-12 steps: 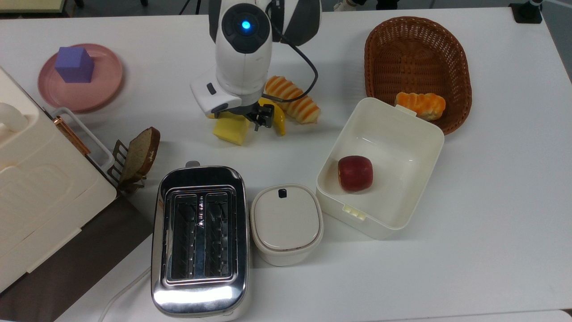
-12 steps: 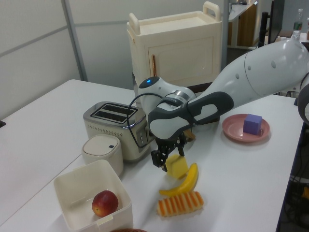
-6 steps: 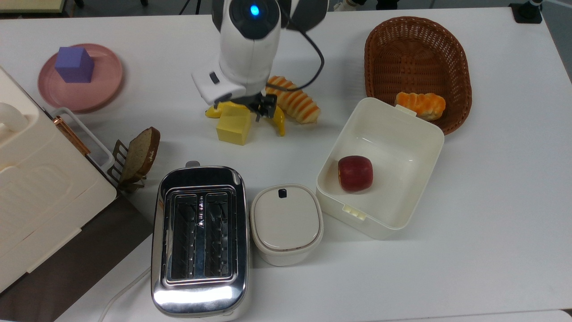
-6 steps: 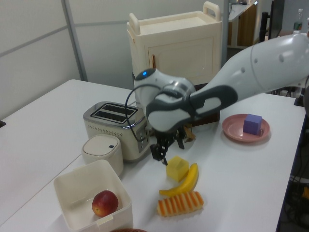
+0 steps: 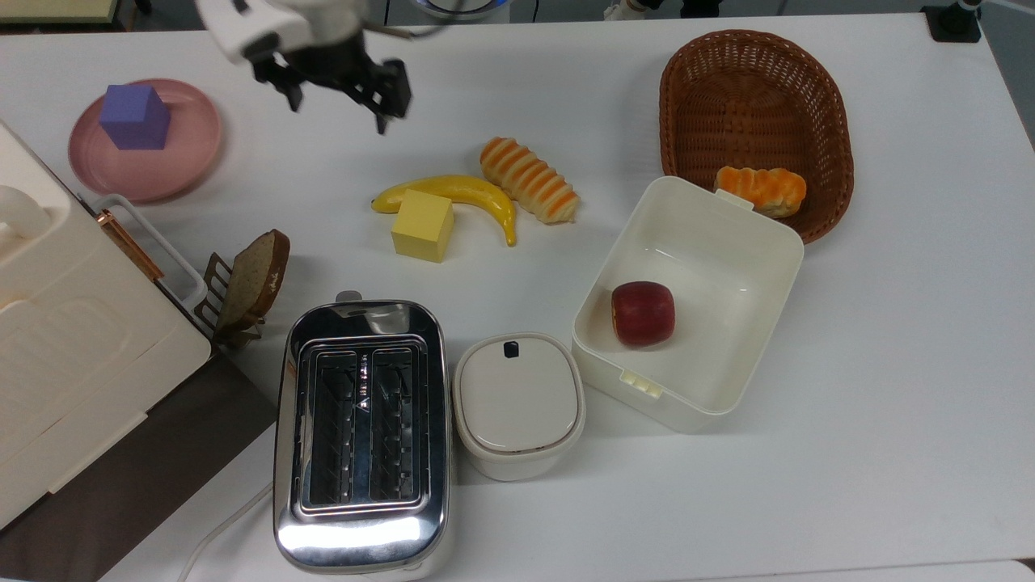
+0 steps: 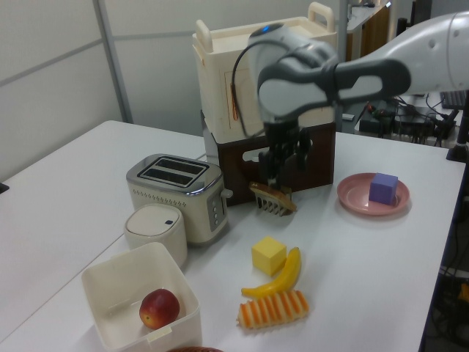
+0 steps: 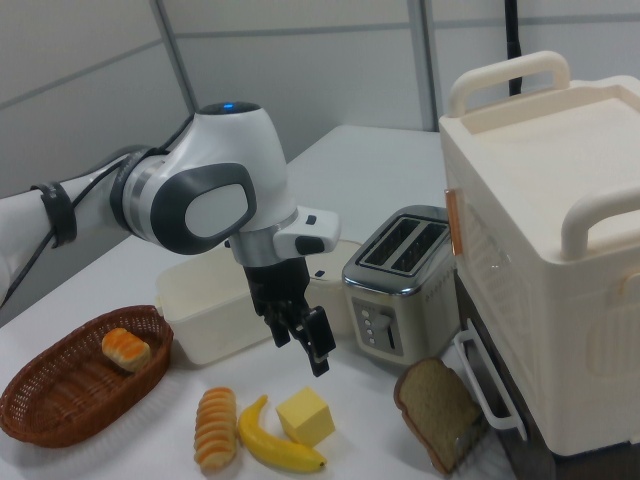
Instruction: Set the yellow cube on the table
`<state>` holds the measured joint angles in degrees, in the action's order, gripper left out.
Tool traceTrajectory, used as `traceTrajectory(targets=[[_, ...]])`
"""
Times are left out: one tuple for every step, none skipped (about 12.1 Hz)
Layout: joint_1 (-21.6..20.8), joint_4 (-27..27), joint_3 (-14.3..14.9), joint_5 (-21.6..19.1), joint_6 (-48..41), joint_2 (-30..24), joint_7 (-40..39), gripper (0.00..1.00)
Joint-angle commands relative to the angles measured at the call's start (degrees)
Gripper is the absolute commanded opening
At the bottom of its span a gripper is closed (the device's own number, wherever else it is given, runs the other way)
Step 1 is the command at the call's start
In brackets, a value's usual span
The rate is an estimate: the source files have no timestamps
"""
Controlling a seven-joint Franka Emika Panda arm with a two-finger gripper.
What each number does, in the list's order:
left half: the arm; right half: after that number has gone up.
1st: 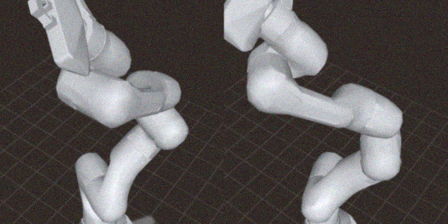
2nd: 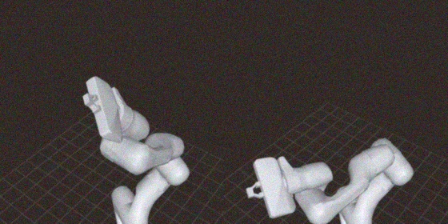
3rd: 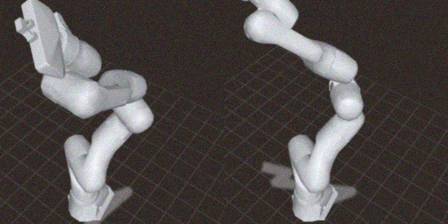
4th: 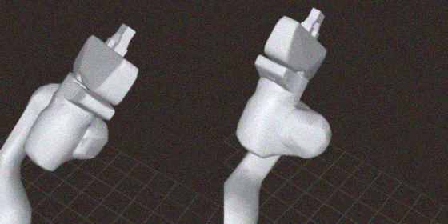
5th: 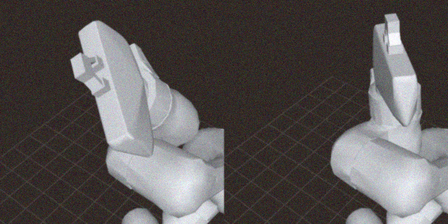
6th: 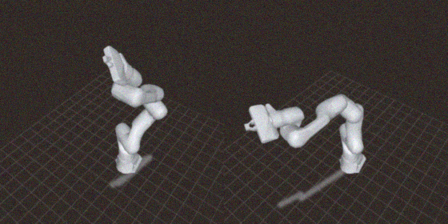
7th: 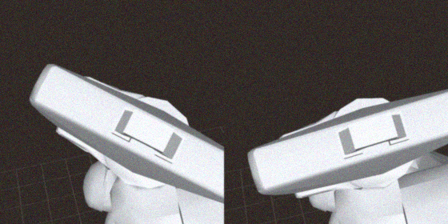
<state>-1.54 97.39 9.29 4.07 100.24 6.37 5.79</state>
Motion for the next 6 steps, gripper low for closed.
traceTrajectory(targets=[[3.56,-1.15,-2.35,-3.62,-1.36,-0.13,-5.26,1.00],[3.56,-1.15,-2.26,-3.98,-1.28,-0.65,-5.01,1.00],[3.56,-1.41,-1.83,-4.15,-1.27,-0.83,-4.48,1.00],[3.56,-2.28,-1.82,-4.33,-1.45,-0.83,-3.17,1.00],[3.47,-2.29,-1.91,-4.33,-1.36,-0.83,-2.29,1.00],[3.47,-2.29,-1.91,-4.33,-1.28,-0.66,-1.67,1.00]])
